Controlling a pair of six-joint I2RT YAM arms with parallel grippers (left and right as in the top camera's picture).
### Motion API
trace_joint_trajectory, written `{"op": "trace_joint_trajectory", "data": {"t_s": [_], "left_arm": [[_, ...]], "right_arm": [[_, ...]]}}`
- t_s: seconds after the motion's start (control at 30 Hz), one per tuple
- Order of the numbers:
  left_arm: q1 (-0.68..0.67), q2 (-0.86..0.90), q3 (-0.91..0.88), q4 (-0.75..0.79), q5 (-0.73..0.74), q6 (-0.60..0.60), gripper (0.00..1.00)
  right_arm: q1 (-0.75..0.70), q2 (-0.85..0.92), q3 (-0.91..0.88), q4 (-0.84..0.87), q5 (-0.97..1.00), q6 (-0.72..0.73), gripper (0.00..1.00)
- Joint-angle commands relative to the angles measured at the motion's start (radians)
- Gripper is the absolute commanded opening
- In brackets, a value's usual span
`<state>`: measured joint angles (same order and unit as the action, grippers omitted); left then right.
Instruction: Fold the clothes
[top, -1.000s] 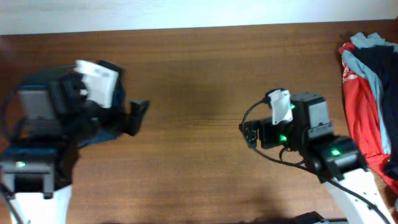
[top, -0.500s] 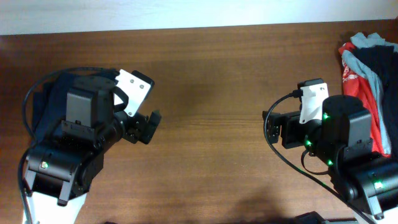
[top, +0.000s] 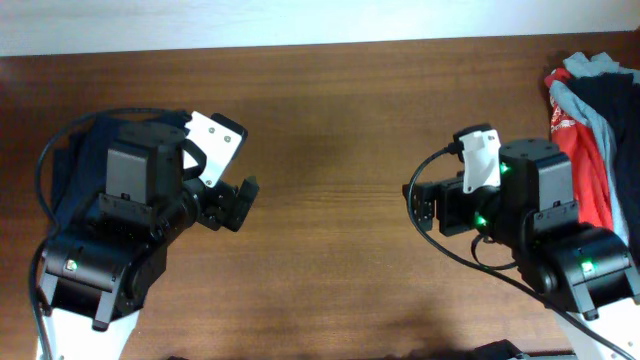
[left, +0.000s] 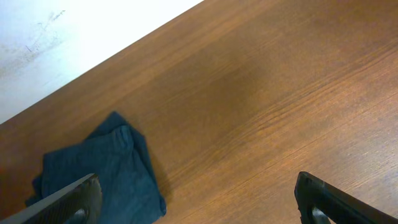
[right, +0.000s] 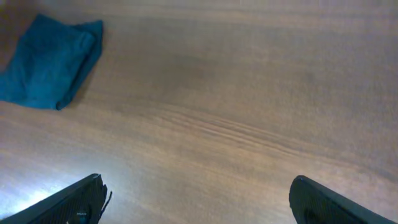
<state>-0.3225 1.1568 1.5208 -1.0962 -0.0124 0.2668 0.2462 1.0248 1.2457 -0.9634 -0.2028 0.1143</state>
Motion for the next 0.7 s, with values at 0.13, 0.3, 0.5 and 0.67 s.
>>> {"op": "trace_joint_trajectory", "data": {"t_s": [0.13,0.3,0.5,0.67], "left_arm": [[-0.005,0.006,0.017,0.002,-0.01,0.011,0.99],[-0.005,0.006,0.017,0.002,-0.01,0.011,0.99],[-0.005,0.006,0.017,0.002,-0.01,0.011,0.99],[-0.005,0.006,0.017,0.002,-0.01,0.011,0.99]], "right_arm": [[-0.005,-0.154,0.012,0.1,-0.013,-0.169,0.99],[-0.005,-0.323,-0.055,0.099,0.137,-0.216,0.99],[-0.037,-0.537,-0.369,0.252,0.158,-0.211,0.99],[-0.039,-0.758,-0.747,0.455,0.114,-0.211,0.99]]}}
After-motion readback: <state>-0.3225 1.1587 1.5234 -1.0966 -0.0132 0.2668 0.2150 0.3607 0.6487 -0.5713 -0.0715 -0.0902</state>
